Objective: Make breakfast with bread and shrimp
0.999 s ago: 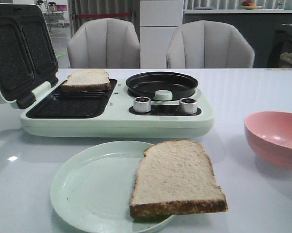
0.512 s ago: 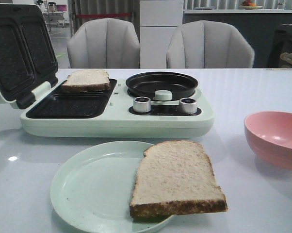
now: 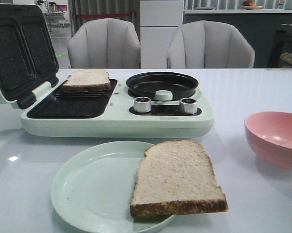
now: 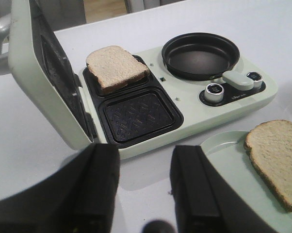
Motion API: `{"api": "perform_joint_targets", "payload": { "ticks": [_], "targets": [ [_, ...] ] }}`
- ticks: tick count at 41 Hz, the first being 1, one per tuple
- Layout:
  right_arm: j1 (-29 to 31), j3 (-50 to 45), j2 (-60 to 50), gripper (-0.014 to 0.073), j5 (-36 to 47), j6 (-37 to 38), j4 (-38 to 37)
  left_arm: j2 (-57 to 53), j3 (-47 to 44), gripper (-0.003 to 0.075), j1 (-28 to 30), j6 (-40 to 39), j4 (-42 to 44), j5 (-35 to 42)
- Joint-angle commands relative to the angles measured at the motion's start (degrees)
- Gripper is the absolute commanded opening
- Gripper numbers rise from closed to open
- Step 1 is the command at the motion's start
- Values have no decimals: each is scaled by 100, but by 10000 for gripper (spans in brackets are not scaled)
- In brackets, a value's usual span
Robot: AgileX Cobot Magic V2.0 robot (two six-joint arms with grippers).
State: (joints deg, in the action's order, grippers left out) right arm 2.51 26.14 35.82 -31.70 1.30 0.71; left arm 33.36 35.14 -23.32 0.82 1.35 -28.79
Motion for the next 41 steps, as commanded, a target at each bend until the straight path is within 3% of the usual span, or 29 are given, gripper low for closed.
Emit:
{"api": "perform_joint_targets", "payload": {
  "ticks": [1,15,24,41],
  "targets": [
    [-16,159,39,519,435,-9,52,-3,194,328,-27,4,-135,393],
    [-16,159,51,519,480,-14,413,-3,194,328,-27,4,-135,393],
    [-232,159,637,519,-148,-463,2418,-3,194,328,-27,4,-135,393],
    [-1391,178,3208,519,-163,-3575,6155,-3,194,328,-27,4,-135,393]
  ]
}}
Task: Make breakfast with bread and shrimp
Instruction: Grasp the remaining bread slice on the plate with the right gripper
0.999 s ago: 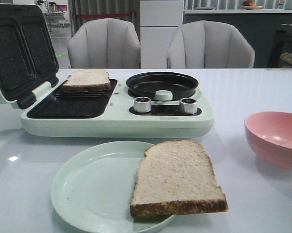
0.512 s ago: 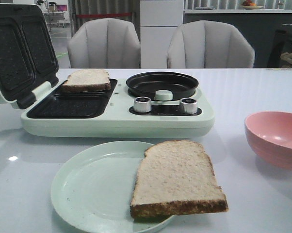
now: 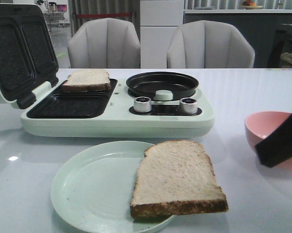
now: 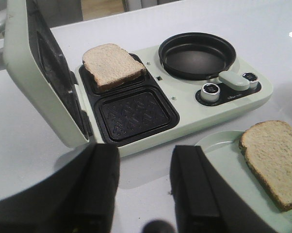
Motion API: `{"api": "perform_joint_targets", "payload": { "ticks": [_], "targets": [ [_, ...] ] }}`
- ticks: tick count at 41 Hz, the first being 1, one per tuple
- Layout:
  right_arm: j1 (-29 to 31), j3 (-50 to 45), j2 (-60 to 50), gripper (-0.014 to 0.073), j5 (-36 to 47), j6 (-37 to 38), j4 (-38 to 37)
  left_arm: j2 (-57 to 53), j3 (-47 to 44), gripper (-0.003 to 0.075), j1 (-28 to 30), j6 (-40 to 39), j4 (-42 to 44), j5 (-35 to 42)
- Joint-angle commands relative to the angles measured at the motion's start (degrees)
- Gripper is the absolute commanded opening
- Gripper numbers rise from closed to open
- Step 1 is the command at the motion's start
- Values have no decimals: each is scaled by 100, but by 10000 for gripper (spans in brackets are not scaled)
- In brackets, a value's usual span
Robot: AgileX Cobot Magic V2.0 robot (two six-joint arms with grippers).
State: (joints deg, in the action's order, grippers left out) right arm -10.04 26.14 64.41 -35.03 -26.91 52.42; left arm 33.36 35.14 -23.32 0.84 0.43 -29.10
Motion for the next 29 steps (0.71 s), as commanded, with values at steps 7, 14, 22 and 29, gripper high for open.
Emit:
{"api": "perform_joint_targets", "payload": {
  "ticks": [7,14,22,29],
  "targets": [
    [-218,304,1353,519,45,-2348,2688,-2,194,328,-27,2,-43,424],
    [-218,591,2113,519,-102,-3177,3474,-2,194,328,-27,2,-43,424],
    [-218,961,2789,519,-282,-3229,3517,-2,194,328,-27,2,-43,424],
    [-218,1197,3138,519,-552,-3342,3504,-2,194,328,-27,2,-43,424]
  ]
}}
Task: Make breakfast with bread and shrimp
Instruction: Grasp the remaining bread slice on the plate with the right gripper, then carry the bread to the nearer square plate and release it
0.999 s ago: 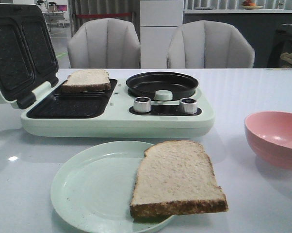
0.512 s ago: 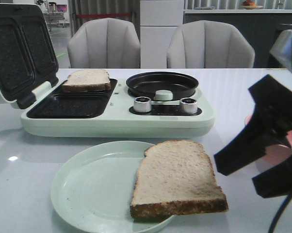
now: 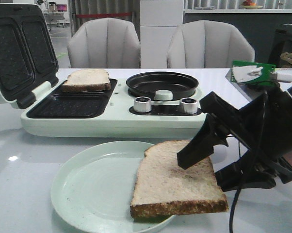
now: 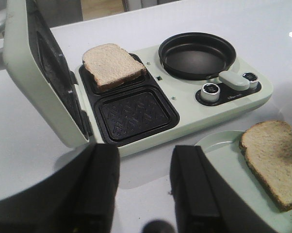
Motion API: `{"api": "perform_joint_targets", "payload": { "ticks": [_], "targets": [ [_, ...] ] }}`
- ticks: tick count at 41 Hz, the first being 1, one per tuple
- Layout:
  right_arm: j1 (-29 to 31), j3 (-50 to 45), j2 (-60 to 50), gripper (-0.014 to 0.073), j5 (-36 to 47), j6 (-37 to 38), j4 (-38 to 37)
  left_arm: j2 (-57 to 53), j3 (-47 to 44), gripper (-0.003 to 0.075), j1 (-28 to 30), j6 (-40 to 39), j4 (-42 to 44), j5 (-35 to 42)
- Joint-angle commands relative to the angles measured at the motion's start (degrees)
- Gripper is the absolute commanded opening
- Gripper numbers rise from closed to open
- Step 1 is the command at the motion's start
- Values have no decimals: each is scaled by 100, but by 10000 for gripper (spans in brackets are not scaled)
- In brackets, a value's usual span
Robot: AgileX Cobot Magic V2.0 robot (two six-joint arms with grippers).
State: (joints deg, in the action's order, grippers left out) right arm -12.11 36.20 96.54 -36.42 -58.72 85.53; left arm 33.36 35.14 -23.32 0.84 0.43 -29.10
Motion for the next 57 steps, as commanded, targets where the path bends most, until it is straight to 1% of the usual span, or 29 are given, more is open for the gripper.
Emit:
{"api": "perform_joint_targets", "payload": {
  "ticks": [1,3,5,11,17,20,30,34,39,44,52,57],
  "targets": [
    [-12,198,-52,517,-408,-188,194,-2,194,328,-27,2,-43,424],
    [-12,198,-18,500,-394,-196,194,-2,194,328,-27,2,-43,424],
    [-12,198,4,450,-401,-196,194,-2,194,328,-27,2,-43,424],
    [-12,198,11,223,-413,-231,194,-2,194,328,-27,2,-43,424],
    [-12,198,-17,87,-603,-231,177,-2,194,328,-27,2,-43,424],
    [-12,198,-113,43,-638,-236,133,-2,194,328,-27,2,-43,436],
    [-12,247,-1080,37,-648,-236,74,-2,194,328,-27,2,-43,457],
    [-12,463,-1513,37,-805,-230,102,-2,194,328,-27,2,-43,457],
    [-16,899,-1682,37,-946,-230,337,-2,194,328,-27,2,-43,457],
    [-245,1502,-1525,37,-629,-230,648,-2,194,328,-27,2,-43,457],
    [-976,2659,-700,37,167,-230,693,-2,194,328,-27,2,-92,457],
    [-1250,3477,22,37,132,-230,756,-2,194,328,-27,2,-92,457]
  ]
}}
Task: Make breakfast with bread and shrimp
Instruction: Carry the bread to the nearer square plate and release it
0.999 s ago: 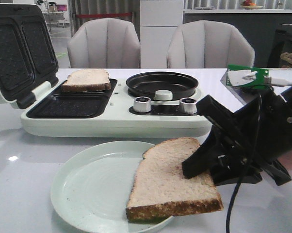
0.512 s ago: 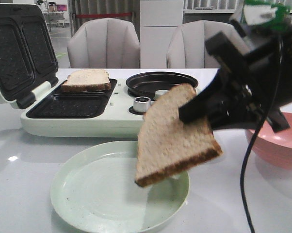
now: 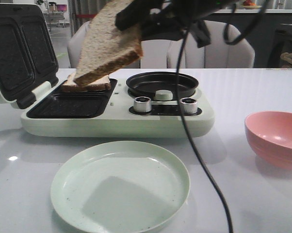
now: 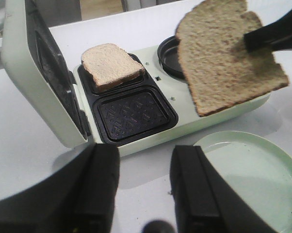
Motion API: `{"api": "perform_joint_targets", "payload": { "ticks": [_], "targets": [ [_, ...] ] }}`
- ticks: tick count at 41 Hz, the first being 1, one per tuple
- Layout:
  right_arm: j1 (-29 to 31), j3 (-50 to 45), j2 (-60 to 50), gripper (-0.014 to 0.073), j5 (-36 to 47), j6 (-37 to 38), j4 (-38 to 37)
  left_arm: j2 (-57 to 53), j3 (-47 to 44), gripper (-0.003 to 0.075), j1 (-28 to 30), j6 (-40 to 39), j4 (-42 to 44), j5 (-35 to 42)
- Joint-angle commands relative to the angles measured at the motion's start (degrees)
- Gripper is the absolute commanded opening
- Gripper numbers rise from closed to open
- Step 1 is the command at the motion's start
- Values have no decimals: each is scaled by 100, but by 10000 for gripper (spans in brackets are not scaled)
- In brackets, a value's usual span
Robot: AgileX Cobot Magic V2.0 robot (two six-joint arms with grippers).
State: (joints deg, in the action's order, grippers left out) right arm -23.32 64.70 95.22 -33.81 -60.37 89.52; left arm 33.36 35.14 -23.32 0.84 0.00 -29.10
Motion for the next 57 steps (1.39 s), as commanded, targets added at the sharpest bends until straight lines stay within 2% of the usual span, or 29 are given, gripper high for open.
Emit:
{"api": "perform_joint_targets", "payload": {
  "ticks": [1,10,19,22,28,30,34,37,41,47,53,57],
  "targets": [
    [-163,825,288,37,-144,-65,395,-2,194,328,-27,2,-49,457],
    [-364,2286,1684,38,-107,-59,590,-2,194,328,-27,2,-49,457],
    [-364,2889,2517,66,-51,308,590,-2,194,328,-27,2,-49,457],
    [-364,2894,2602,144,-60,308,521,-2,194,328,-27,2,-49,457],
    [-364,2894,2640,412,44,308,210,-2,194,328,-27,2,-49,457],
    [-364,2894,2640,454,104,308,144,-2,194,328,-27,2,-49,457],
    [-344,2894,2623,454,192,308,-91,-2,194,328,-27,2,-49,457],
    [-313,2894,2548,454,262,340,-471,-2,194,328,-27,2,-49,457],
    [-277,2894,2366,454,382,799,-1192,-2,194,328,-27,2,-49,457],
    [-166,2894,1939,454,474,1732,-2753,-2,194,328,-27,2,-49,457],
    [-10,2894,1329,453,56,2904,-4422,-2,194,328,-27,2,-49,457],
    [55,2894,844,434,-468,3461,-5203,-2,194,328,-27,2,-49,457]
  ]
}}
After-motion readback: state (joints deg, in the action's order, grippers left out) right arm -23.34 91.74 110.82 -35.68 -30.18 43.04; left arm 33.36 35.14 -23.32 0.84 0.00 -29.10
